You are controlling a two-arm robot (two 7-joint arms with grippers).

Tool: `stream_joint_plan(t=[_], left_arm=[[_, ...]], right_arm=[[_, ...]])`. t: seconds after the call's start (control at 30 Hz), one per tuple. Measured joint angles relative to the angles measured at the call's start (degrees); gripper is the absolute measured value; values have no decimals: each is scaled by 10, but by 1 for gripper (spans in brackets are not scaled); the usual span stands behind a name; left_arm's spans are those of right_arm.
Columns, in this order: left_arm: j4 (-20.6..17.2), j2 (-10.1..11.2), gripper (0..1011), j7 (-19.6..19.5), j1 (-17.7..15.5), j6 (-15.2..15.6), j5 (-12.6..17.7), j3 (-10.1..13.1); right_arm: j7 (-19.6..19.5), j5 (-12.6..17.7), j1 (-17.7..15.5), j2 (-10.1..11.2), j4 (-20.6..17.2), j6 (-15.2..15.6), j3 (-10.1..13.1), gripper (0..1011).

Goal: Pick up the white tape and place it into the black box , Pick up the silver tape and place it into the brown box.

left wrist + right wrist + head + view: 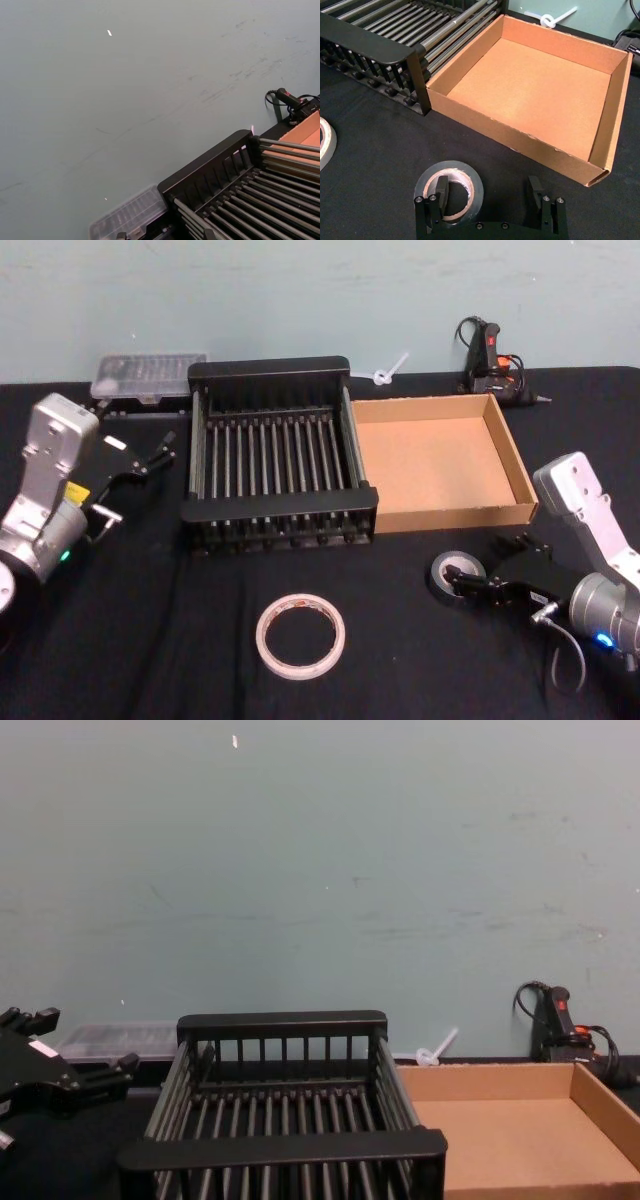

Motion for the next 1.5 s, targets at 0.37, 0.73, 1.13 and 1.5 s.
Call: stream_joint_plan(t=[0.37, 0.73, 1.13, 1.5], left_arm=[[0, 0, 1001, 0, 0, 0, 0, 0], [0, 0, 1001, 0, 0, 0, 0, 0], [0, 0, 1002, 0, 0, 0, 0, 0], [0, 0, 1001, 0, 0, 0, 0, 0]], right_arm=[[0, 1, 0, 1, 0, 0, 0, 953], [0, 3, 0, 1, 0, -1, 0, 625], [0, 4, 0, 1, 0, -1, 0, 239], [0, 4, 0, 1, 0, -1, 0, 156]])
